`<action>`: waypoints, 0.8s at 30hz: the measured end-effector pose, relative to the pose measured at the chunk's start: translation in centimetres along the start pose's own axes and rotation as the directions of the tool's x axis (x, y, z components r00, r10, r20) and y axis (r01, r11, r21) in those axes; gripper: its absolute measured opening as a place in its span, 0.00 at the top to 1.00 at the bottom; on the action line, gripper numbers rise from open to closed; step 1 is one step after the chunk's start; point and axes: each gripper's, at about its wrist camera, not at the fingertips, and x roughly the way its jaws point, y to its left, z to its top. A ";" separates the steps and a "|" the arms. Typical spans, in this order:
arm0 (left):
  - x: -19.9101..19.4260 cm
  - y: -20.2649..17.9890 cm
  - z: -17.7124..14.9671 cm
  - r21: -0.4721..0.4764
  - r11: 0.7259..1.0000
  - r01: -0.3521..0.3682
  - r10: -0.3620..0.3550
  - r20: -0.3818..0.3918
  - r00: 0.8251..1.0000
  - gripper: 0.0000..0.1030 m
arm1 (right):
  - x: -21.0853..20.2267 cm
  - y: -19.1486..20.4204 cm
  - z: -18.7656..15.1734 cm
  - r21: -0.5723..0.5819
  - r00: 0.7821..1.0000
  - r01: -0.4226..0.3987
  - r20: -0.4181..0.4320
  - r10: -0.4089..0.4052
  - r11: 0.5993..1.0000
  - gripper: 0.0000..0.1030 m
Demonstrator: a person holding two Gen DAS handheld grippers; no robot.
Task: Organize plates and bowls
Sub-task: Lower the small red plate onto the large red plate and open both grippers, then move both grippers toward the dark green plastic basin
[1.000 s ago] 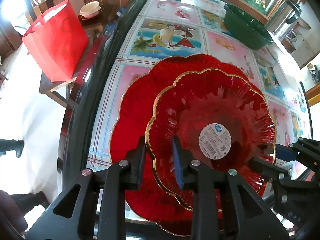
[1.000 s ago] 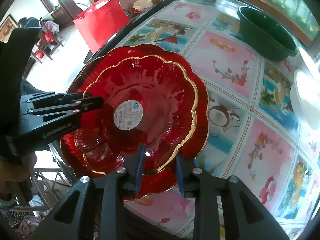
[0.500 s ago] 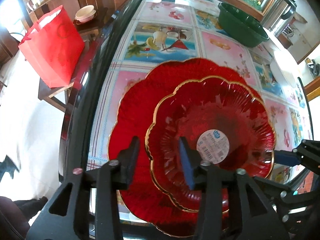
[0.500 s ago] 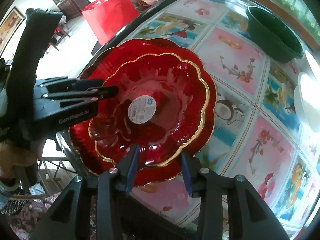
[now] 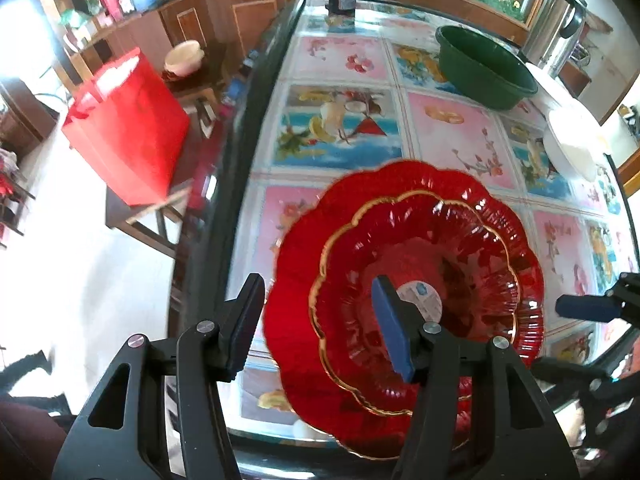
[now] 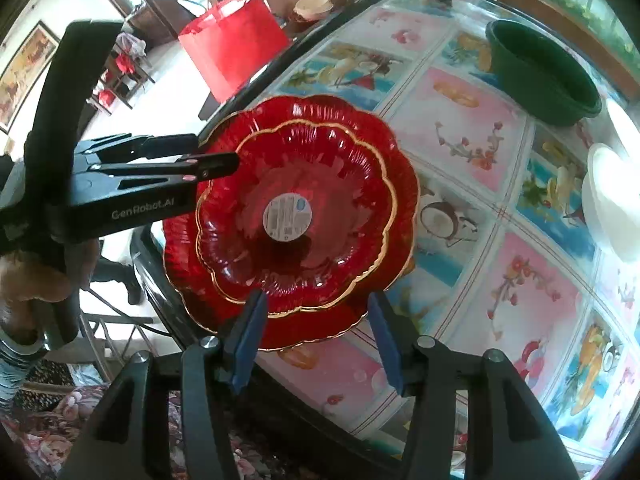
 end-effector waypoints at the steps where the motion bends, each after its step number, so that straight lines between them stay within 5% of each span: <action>1: -0.3 0.1 0.2 -0.005 1.000 -0.006 0.006 0.007 1.000 0.45 | -0.3 -0.2 0.0 0.005 1.000 0.001 0.009 -0.001 1.000 0.49; 12: -3.7 -0.9 3.2 0.010 0.999 -0.036 0.035 0.092 0.995 0.45 | -3.0 -3.6 1.4 0.084 0.991 0.072 0.103 -0.080 0.994 0.43; 24: -4.8 -6.1 5.1 0.062 0.995 0.079 -0.085 0.101 0.991 0.46 | -5.4 -8.8 1.8 0.220 0.977 0.123 0.147 -0.157 0.968 0.40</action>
